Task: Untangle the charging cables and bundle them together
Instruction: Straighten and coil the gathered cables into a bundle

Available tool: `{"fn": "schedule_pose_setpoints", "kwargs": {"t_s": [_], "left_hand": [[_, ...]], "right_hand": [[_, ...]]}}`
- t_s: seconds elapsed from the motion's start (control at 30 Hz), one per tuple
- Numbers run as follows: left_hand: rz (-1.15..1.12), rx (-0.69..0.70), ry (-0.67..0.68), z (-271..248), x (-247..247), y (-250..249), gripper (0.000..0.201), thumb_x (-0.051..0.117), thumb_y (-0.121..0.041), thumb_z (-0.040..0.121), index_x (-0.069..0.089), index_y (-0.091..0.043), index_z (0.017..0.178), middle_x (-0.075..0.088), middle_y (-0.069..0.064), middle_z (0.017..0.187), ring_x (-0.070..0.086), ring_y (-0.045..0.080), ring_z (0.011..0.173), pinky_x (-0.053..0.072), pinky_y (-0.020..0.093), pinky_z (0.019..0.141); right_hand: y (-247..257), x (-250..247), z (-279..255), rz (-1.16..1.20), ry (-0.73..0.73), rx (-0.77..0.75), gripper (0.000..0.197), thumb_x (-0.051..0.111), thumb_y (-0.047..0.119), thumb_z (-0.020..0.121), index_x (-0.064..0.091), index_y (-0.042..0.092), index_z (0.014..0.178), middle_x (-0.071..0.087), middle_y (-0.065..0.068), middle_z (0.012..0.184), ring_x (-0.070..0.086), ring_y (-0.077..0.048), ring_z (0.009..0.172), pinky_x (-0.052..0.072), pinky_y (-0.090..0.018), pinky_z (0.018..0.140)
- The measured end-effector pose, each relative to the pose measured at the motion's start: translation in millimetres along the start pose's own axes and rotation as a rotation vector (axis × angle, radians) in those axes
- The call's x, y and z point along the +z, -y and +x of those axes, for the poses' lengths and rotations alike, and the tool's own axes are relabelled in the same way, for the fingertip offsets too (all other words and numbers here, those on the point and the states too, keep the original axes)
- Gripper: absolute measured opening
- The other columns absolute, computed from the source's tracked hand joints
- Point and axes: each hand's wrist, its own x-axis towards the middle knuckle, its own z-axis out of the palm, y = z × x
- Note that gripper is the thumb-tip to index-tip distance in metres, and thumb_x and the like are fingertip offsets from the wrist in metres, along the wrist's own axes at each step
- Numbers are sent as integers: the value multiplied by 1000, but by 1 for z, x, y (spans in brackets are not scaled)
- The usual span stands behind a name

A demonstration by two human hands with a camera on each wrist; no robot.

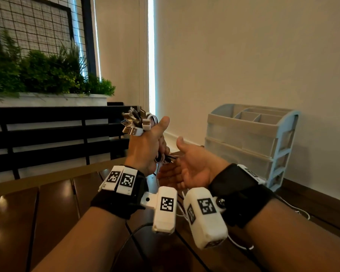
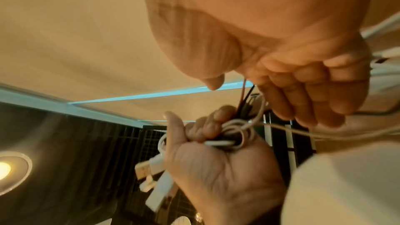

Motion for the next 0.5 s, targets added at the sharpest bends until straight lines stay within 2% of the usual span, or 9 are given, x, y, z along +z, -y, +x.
{"fn": "schedule_pose_setpoints", "kwargs": {"t_s": [0.07, 0.13, 0.17, 0.23, 0.3, 0.43, 0.5], "left_hand": [[-38, -30, 17, -2, 3, 1, 58, 63, -25, 91, 34, -15, 41, 32, 2, 35, 34, 17, 34, 36, 27, 48], [-86, -63, 41, -5, 7, 2, 58, 63, -24, 91, 34, -15, 41, 31, 2, 35, 33, 16, 34, 36, 26, 47], [-112, -85, 54, -6, 9, 2, 58, 62, -24, 90, 34, -15, 41, 31, 1, 35, 33, 16, 34, 37, 25, 46], [-116, -110, 93, -9, 15, 3, 58, 63, -25, 90, 35, -17, 39, 32, 1, 36, 34, 16, 34, 38, 26, 47], [-72, -120, 122, -11, 18, 4, 59, 63, -26, 90, 37, -18, 38, 33, 1, 36, 35, 15, 33, 38, 27, 48], [-47, -187, 122, -11, 17, 3, 54, 65, -27, 89, 38, -19, 43, 33, 0, 39, 34, 15, 35, 38, 27, 48], [-26, -208, 118, -11, 15, 2, 52, 65, -26, 89, 37, -19, 46, 34, 0, 39, 34, 15, 36, 36, 27, 48]], "right_hand": [[1, 3, 3, 41, -54, -19, 76, 33, 65, 93, 60, -3, 112, 61, -20, 115, 59, -33, 101, 43, -38, 99], [1, 7, 1, 142, -49, -28, 48, 45, 51, 95, 61, 6, 90, 59, -13, 102, 58, -27, 91, 40, -35, 100], [2, 8, 1, 201, -45, -33, 37, 48, 41, 95, 57, 9, 78, 58, -11, 94, 56, -25, 85, 41, -33, 96], [6, 6, 2, 302, -84, -63, 30, 44, 19, 95, 48, 10, 66, 54, -11, 77, 53, -24, 72, 48, -33, 77], [9, 4, 2, 383, -134, -98, 28, 40, 9, 95, 49, 7, 68, 48, -12, 71, 49, -25, 67, 51, -32, 62], [8, 0, 7, 480, -172, -127, 14, 44, 16, 99, 54, 8, 95, 46, -7, 68, 45, -18, 64, 44, -32, 70], [5, -4, 11, 501, -174, -130, 12, 42, 16, 99, 52, 10, 95, 45, -4, 65, 44, -15, 61, 41, -30, 68]]}}
